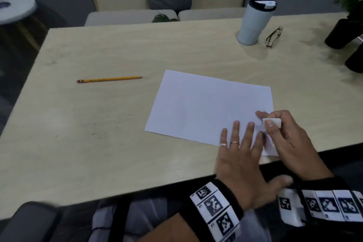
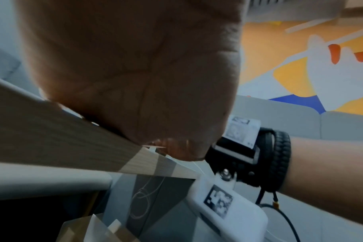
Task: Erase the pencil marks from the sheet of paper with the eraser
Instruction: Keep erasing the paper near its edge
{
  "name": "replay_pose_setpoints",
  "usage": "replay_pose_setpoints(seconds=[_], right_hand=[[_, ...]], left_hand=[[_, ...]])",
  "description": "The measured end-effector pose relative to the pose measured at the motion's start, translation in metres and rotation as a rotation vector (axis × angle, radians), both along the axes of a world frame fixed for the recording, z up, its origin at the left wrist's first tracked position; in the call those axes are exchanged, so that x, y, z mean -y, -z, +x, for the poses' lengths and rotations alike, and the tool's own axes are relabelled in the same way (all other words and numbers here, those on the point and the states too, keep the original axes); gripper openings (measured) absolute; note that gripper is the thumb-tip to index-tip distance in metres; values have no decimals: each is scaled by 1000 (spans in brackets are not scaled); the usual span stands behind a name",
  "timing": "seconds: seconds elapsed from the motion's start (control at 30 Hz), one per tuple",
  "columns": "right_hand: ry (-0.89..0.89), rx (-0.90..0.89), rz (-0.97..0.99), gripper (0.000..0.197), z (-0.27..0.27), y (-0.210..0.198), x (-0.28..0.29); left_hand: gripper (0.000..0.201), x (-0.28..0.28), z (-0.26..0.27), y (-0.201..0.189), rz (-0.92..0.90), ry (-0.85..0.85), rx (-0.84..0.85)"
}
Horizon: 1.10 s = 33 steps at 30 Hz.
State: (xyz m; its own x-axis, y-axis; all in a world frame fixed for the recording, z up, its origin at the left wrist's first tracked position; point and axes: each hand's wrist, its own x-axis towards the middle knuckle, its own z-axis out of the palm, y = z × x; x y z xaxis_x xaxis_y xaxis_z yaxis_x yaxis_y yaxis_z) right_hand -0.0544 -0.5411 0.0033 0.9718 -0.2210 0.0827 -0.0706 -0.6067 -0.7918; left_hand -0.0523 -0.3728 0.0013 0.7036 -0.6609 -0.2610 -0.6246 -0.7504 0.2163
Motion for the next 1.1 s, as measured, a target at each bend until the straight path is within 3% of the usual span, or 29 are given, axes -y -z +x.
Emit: replay_pose_setpoints(seconds=[0.2,0.27,0.33,0.4,0.47,0.67,0.73,0.8,0.9,1.1], right_hand=[[17,14,-39,17,-7,12,2],[16,26,-58,21,-7,13,1],[21,37,-54,21,-7,12,0],[30,45,-51,19,-9,11,1],[34,40,-56,17,-9,12,1],[42,34,-70,15,-8,15,1],[48,37,-75,15,-6,13,0],[48,34,-74,14,-5,11,-1],[51,32,-62,16,-5,10,-2],[45,39,-64,24,-8,13,-2]], left_hand=[[113,-55,15,-16,175,-435,-30],[110,-43,13,-17,90,-349,-24],[102,-24,9,-11,5,-152,-14],[96,-18,6,-5,30,-26,-15],[99,-36,6,-1,78,-87,-12],[116,-125,36,-18,307,-546,-18],[109,-120,42,-17,202,-470,-8],[98,-106,40,-13,88,-274,-23],[94,-100,38,-9,116,-126,-61],[114,-155,54,-25,388,-502,-23]])
